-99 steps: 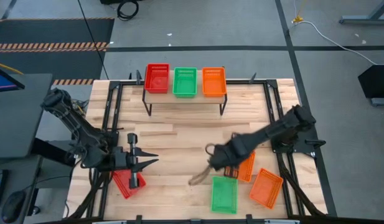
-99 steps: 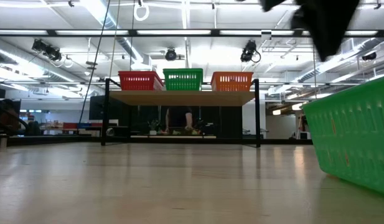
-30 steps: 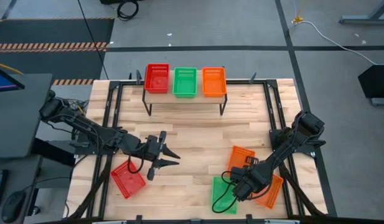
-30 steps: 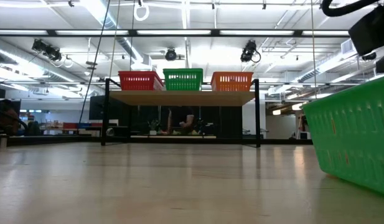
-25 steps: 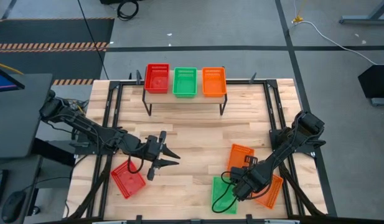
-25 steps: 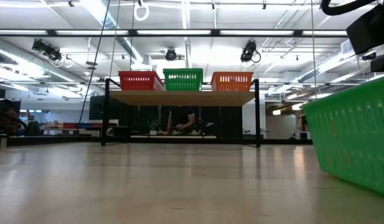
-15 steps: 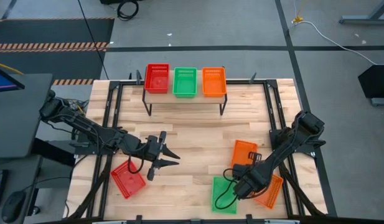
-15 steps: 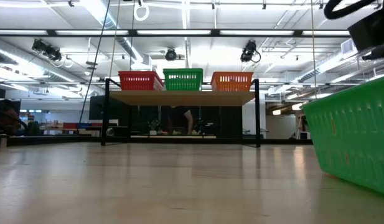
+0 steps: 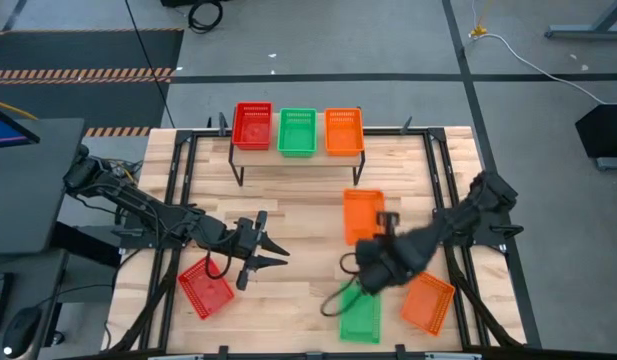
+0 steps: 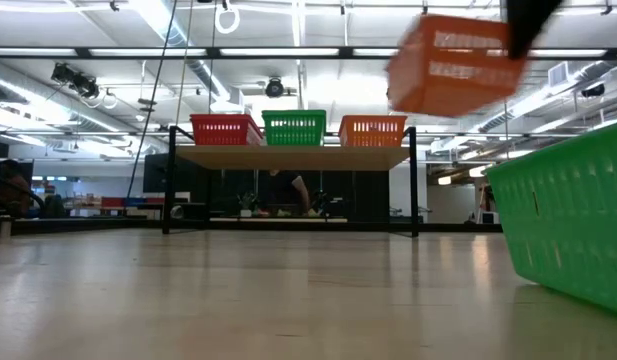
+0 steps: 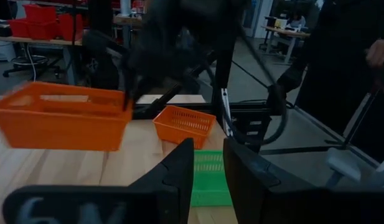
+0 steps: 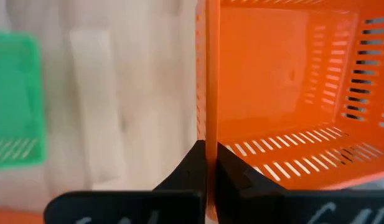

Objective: Stack baskets on shelf by color
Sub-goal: Stack the top orange basket on top of the orange basket on the shelf

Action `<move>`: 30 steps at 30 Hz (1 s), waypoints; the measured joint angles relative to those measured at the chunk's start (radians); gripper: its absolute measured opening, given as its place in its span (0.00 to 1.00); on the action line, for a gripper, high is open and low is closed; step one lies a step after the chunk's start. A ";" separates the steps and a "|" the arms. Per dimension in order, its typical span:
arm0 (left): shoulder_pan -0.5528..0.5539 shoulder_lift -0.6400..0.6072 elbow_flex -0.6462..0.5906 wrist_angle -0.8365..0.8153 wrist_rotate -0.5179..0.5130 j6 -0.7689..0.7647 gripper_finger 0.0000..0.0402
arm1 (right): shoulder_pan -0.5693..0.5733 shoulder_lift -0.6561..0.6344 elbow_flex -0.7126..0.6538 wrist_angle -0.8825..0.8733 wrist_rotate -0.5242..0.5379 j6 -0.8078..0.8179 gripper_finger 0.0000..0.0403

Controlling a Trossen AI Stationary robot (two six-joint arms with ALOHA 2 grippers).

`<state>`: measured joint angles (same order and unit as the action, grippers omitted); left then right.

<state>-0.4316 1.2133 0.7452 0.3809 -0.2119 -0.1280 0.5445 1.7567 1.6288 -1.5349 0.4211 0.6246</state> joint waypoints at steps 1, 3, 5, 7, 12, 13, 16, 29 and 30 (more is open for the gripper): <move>0.000 0.000 0.000 -0.004 0.000 0.000 0.23 | -0.031 -0.001 0.023 -0.006 0.009 -0.039 0.03; 0.000 0.000 0.000 -0.008 0.000 0.000 0.23 | -0.093 -0.008 0.066 -0.024 0.024 -0.121 0.03; 0.000 0.000 0.000 -0.010 0.000 0.000 0.23 | -0.155 -0.022 0.111 -0.034 0.044 -0.198 0.03; 0.000 0.000 0.000 -0.013 0.000 0.000 0.23 | -0.220 -0.042 0.152 -0.037 0.052 -0.277 0.03; 0.000 0.000 0.000 -0.013 0.000 0.002 0.22 | -0.375 -0.100 0.251 -0.036 0.051 -0.479 0.03; 0.000 0.000 0.000 -0.013 0.000 0.001 0.22 | -0.407 -0.112 0.263 -0.036 0.050 -0.522 0.03; 0.000 0.000 0.000 -0.013 0.000 0.000 0.23 | -0.508 -0.136 0.284 -0.035 0.035 -0.630 0.03; 0.001 0.075 -0.001 0.069 -0.002 -0.024 0.23 | -0.837 -0.105 0.280 0.094 -0.106 -0.963 0.03; 0.002 0.078 -0.001 0.073 -0.005 -0.023 0.23 | -0.855 -0.105 0.280 0.107 -0.123 -0.975 0.03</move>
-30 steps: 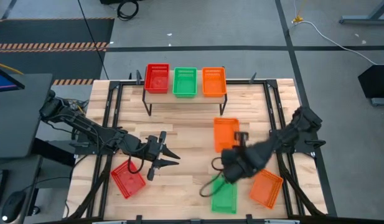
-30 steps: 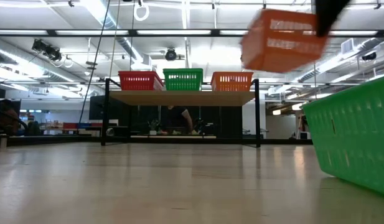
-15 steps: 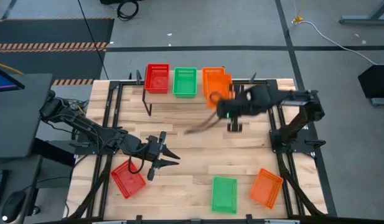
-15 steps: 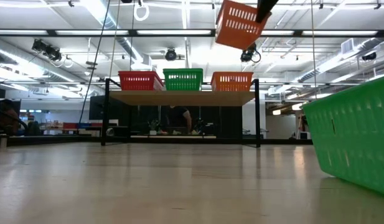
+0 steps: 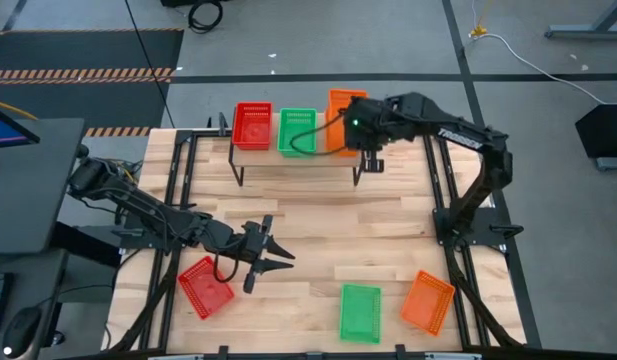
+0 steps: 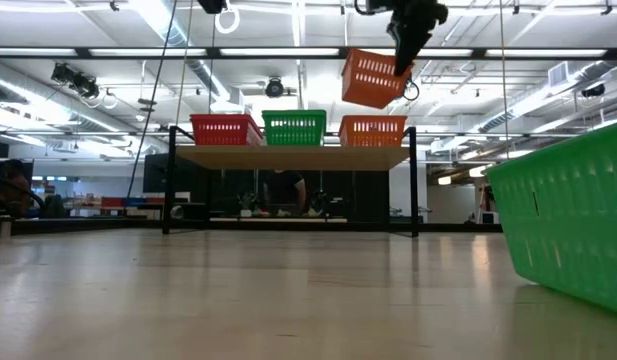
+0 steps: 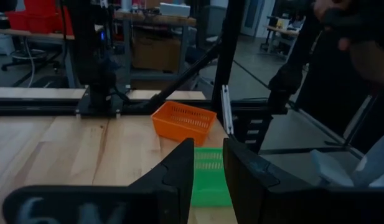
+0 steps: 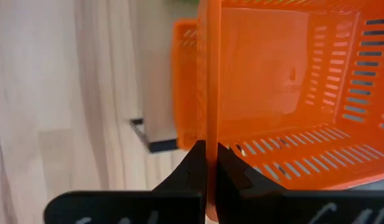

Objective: Stack baskets on shelf by color
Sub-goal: Stack the top orange basket on top of the orange basket on the shelf, then stack the green basket on top of the green basket on the shelf

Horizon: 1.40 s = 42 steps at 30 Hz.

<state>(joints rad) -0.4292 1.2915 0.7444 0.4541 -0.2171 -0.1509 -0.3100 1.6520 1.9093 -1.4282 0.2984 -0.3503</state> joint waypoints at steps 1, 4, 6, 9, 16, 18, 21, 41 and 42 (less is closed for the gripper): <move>0.000 0.000 0.000 0.002 -0.005 0.001 0.23 | -0.017 0.000 0.000 0.015 -0.018 -0.008 0.03; 0.000 -0.001 0.000 0.018 -0.007 -0.001 0.22 | -0.055 0.000 0.000 0.038 -0.077 -0.017 0.03; 0.000 -0.001 0.000 0.018 -0.007 -0.001 0.22 | -0.076 0.000 0.000 0.047 -0.102 -0.028 0.03; 0.000 -0.001 0.000 0.026 -0.007 0.002 0.22 | -0.100 0.015 -0.005 0.066 -0.118 -0.046 0.03; 0.001 -0.001 0.000 0.037 -0.016 0.043 0.22 | -0.130 0.083 -0.025 0.041 -0.139 -0.054 0.03; 0.001 -0.001 0.000 0.047 -0.018 0.057 0.22 | -0.133 0.098 -0.028 0.044 -0.140 -0.053 0.03; 0.001 -0.001 0.000 0.064 -0.018 0.066 0.22 | -0.132 0.108 -0.028 0.044 -0.141 -0.048 0.03; 0.012 -0.001 0.000 0.065 -0.018 0.058 0.22 | -0.056 0.080 -0.013 0.009 -0.138 0.046 0.42; 0.012 -0.001 0.000 0.065 -0.018 0.058 0.21 | -0.044 0.074 -0.004 0.007 -0.137 0.063 0.44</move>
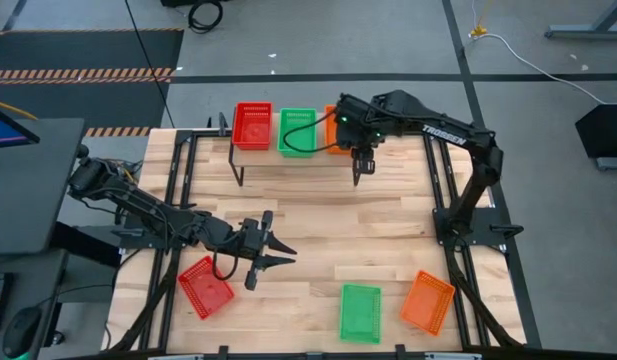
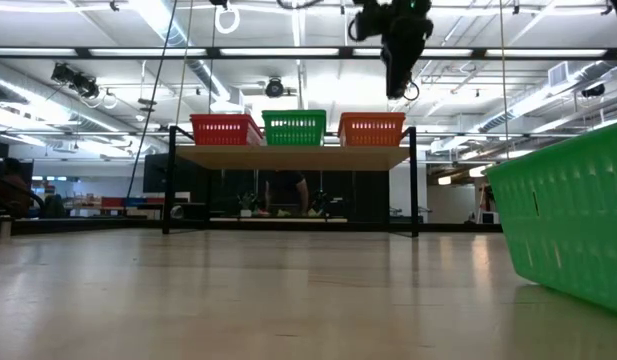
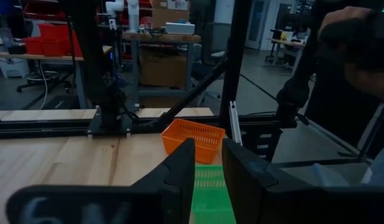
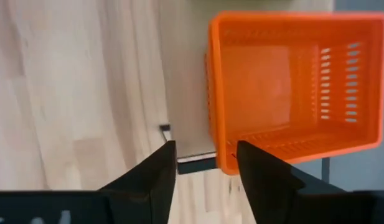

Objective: Stack baskets on shelf by color
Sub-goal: Stack the green basket on top of the green basket on the shelf

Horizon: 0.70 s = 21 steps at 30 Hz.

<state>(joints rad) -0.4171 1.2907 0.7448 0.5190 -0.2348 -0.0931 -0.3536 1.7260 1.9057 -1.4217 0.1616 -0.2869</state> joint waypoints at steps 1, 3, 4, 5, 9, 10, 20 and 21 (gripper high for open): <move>0.000 0.000 0.000 0.000 0.000 0.000 0.21 | 0.013 -0.005 0.008 -0.005 0.000 0.018 0.45; 0.000 -0.002 0.000 0.000 0.000 0.000 0.21 | 0.048 -0.012 0.021 -0.027 -0.004 0.053 0.46; 0.000 -0.003 0.000 0.001 0.000 0.000 0.21 | 0.069 -0.014 0.023 -0.036 -0.014 0.073 0.46; 0.000 -0.003 0.000 0.002 0.000 0.000 0.21 | 0.091 -0.016 0.023 -0.045 -0.028 0.096 0.46; 0.000 -0.003 0.000 0.006 0.000 0.001 0.21 | 0.186 -0.016 0.003 -0.082 -0.094 0.191 0.46; 0.001 -0.004 0.000 0.006 0.000 0.001 0.21 | 0.212 -0.016 -0.014 -0.081 -0.104 0.210 0.46; 0.012 -0.055 0.002 0.012 -0.023 0.056 0.21 | 0.475 -0.015 -0.264 0.049 -0.206 0.420 0.46; 0.012 -0.056 0.002 0.011 -0.033 0.060 0.21 | 0.498 -0.015 -0.289 0.083 -0.215 0.444 0.46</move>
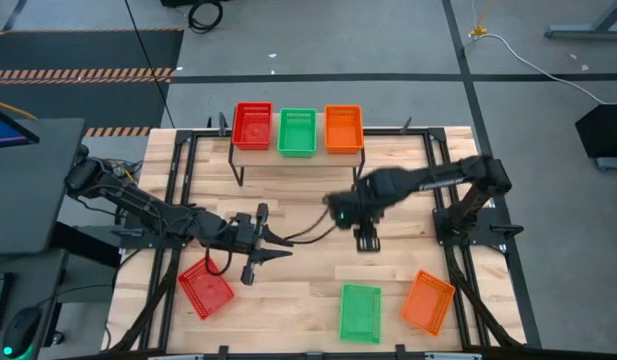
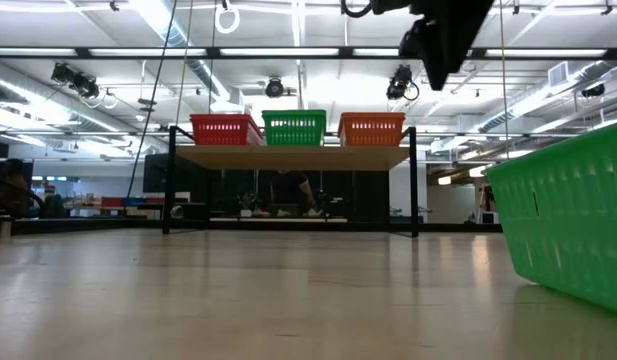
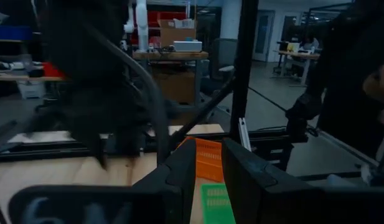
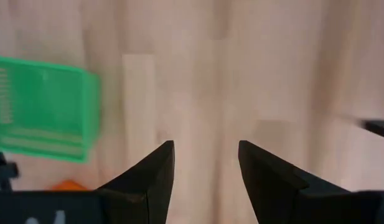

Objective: Stack baskets on shelf by color
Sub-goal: Stack the green basket on top of the green basket on the shelf

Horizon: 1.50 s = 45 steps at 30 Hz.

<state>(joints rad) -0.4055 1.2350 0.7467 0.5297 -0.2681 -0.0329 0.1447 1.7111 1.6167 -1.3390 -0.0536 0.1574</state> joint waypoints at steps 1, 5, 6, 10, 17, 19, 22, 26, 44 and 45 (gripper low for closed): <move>0.002 0.000 0.000 0.000 -0.015 0.001 0.21 | 0.023 0.000 -0.024 0.034 -0.007 0.025 0.46; 0.022 0.000 0.000 -0.008 -0.098 0.004 0.21 | 0.107 0.000 -0.098 0.161 -0.066 0.133 0.46; 0.030 0.000 0.000 -0.010 -0.105 0.003 0.21 | 0.128 0.000 -0.113 0.187 -0.077 0.161 0.46; 0.055 0.000 0.000 -0.048 -0.106 -0.053 0.21 | 0.221 0.000 -0.152 0.249 -0.072 0.264 0.46; 0.043 -0.001 0.000 -0.146 -0.111 -0.132 0.25 | 0.390 0.000 -0.200 0.344 -0.060 0.452 0.46; 0.015 -0.001 0.000 -0.188 -0.091 -0.143 0.25 | 0.435 0.001 -0.203 0.361 -0.015 0.497 0.46; -0.065 -0.001 0.000 -0.220 -0.055 -0.139 0.25 | 0.490 0.004 -0.203 0.415 0.062 0.546 0.46; -0.194 -0.001 0.000 -0.219 -0.051 -0.176 0.22 | 0.550 0.020 -0.202 0.531 0.105 0.603 0.46; -0.502 0.002 0.000 -0.268 -0.275 -0.352 0.19 | 0.618 0.246 -0.202 0.734 -0.056 0.738 0.46; -0.502 0.002 0.000 -0.269 -0.275 -0.366 0.19 | 0.622 0.247 -0.201 0.747 -0.056 0.741 0.46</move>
<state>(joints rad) -0.9073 1.2366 0.7471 0.2607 -0.5430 -0.3985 0.7669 1.9579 1.4155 -0.5925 -0.1095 0.8982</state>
